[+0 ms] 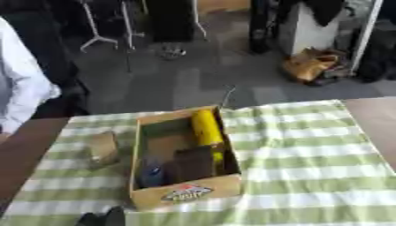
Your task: Pick up objects on the table and place them in the box.
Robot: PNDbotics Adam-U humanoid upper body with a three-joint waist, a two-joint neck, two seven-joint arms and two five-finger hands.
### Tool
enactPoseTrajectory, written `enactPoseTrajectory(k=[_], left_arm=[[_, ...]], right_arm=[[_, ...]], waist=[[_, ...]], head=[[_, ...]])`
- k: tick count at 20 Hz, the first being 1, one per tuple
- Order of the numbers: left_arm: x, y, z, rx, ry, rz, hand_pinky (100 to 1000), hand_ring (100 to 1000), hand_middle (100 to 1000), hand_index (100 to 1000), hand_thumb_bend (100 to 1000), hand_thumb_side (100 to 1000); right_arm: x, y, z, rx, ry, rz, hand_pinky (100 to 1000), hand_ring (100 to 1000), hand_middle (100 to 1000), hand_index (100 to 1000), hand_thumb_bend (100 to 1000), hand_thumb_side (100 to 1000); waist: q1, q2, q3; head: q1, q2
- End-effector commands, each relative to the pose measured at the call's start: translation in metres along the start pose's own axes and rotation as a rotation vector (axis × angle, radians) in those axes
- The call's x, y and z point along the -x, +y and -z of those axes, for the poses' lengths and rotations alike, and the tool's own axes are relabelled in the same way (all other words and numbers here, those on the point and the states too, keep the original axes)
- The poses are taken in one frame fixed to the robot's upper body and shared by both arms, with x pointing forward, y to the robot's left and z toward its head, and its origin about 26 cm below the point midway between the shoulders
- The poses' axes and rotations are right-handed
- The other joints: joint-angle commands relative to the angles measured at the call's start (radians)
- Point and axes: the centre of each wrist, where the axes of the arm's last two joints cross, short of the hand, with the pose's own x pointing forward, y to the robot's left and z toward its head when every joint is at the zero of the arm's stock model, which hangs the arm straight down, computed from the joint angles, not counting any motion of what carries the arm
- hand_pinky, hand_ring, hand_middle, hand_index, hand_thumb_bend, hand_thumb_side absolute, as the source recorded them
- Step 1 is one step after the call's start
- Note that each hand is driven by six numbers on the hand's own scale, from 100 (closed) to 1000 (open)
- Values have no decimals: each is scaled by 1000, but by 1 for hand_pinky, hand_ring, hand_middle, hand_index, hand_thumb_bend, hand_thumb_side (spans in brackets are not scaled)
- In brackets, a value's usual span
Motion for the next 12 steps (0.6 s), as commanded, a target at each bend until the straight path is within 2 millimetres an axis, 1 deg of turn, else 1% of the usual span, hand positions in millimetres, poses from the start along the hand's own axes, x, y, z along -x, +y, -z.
enactPoseTrajectory(k=[1, 7, 9, 12], left_arm=[[-4, 6, 9, -5, -35, 9, 992, 1000, 1000, 1000, 250, 1000], [-5, 6, 9, -2, -34, 13, 992, 1000, 1000, 1000, 251, 1000], [-5, 7, 10, -2, -35, 14, 990, 1000, 1000, 1000, 251, 1000], [-3, 5, 11, 28, -23, 31, 981, 1000, 997, 1000, 277, 1000]], right_arm=[[-1, -3, 8, 29, -53, 28, 779, 987, 899, 906, 100, 1000], [-2, -3, 9, 27, -56, 26, 778, 987, 900, 907, 100, 1000], [-2, -3, 8, 26, -57, 25, 777, 987, 900, 907, 100, 1000], [-2, -3, 8, 24, -57, 23, 777, 987, 899, 908, 100, 1000]], waist=[[-1, -18, 3], [2, -16, 5], [3, -16, 5], [5, -15, 6]], head=[[4, 16], [5, 22], [6, 19], [10, 1]])
